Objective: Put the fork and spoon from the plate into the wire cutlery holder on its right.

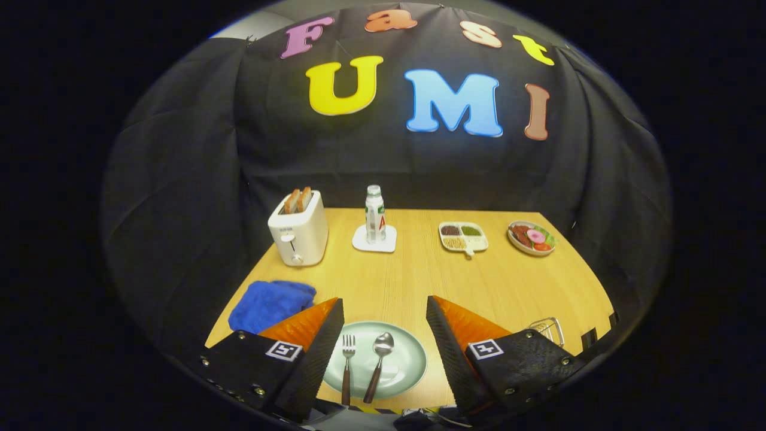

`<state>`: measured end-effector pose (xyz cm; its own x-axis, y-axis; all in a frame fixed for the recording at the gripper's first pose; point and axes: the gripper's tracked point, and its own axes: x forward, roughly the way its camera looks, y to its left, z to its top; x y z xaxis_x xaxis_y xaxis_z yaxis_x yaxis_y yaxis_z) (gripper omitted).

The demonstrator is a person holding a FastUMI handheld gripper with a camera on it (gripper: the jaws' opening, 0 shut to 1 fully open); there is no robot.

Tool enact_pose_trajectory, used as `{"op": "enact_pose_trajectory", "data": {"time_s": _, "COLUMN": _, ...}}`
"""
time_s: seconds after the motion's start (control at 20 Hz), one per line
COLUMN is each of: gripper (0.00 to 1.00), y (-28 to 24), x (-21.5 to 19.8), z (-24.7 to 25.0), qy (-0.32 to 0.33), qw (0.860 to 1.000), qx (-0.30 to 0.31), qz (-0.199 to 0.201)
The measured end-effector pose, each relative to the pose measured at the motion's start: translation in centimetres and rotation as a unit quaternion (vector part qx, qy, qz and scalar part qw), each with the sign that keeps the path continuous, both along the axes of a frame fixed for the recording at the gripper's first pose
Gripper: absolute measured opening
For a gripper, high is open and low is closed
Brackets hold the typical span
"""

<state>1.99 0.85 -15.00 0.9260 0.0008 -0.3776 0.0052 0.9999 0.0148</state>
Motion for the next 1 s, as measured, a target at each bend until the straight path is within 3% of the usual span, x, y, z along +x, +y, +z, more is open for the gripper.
{"op": "enact_pose_trajectory", "data": {"time_s": 0.5, "gripper": 0.86, "y": 0.7, "x": 0.5, "z": -8.9, "qy": 0.107, "qw": 0.994, "qx": -0.026, "qz": 0.003}}
{"op": "enact_pose_trajectory", "data": {"time_s": 1.0, "gripper": 0.86, "y": 1.6, "x": 0.6, "z": -16.4, "qy": 0.224, "qw": 0.974, "qx": -0.007, "qz": -0.012}}
